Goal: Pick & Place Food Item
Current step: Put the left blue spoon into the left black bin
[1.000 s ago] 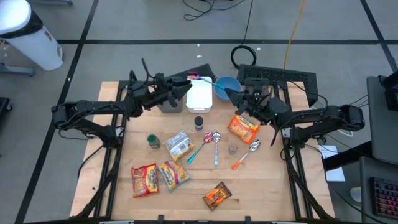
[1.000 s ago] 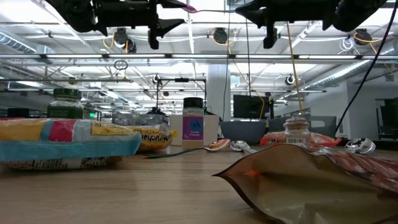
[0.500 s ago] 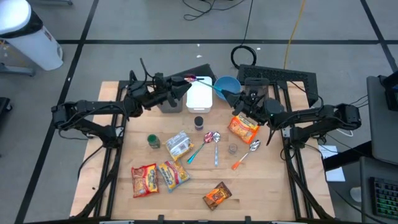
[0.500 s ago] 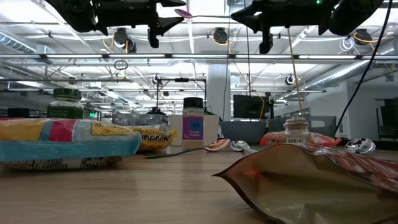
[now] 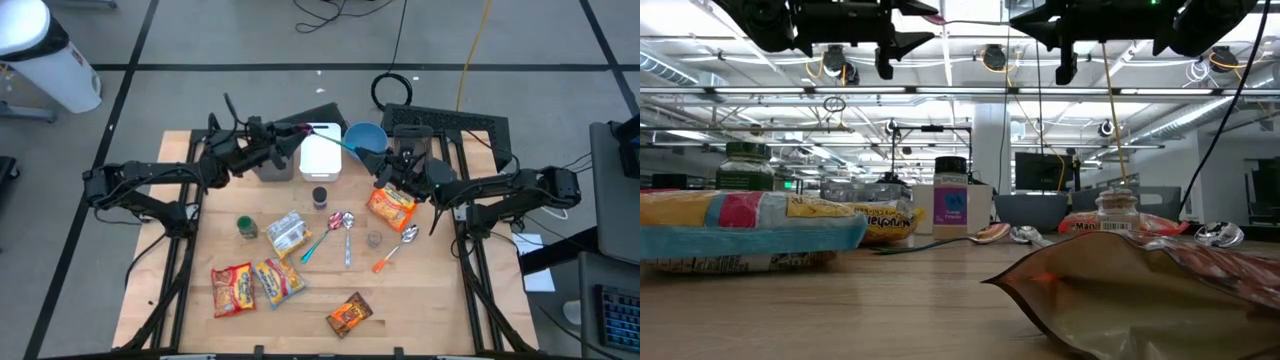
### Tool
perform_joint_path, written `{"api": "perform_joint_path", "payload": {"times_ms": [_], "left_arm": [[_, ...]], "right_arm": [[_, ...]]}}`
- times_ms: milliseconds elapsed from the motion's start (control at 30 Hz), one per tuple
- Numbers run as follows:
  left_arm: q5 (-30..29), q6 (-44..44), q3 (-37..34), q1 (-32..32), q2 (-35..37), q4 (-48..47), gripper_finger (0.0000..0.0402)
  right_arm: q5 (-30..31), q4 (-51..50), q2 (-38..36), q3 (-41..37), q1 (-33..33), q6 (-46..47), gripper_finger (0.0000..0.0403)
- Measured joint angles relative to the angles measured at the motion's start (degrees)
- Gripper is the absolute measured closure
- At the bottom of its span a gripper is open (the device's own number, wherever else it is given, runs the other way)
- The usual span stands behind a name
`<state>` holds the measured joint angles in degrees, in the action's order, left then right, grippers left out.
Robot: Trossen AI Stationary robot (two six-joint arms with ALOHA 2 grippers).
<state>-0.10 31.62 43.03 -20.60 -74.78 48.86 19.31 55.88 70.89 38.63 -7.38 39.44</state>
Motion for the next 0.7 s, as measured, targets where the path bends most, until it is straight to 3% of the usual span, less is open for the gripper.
{"api": "perform_joint_path", "payload": {"times_ms": [467, 700], "left_arm": [[-0.02, 0.17, 0.00, 0.00, 0.02, -1.11, 0.0204], [-0.02, 0.19, 0.00, 0.00, 0.01, -1.11, 0.0267]], "right_arm": [[-0.07, 0.02, 0.00, 0.02, 0.00, 0.00, 0.0403], [-0.09, 0.02, 0.00, 0.02, 0.00, 0.15, 0.0403]]}}
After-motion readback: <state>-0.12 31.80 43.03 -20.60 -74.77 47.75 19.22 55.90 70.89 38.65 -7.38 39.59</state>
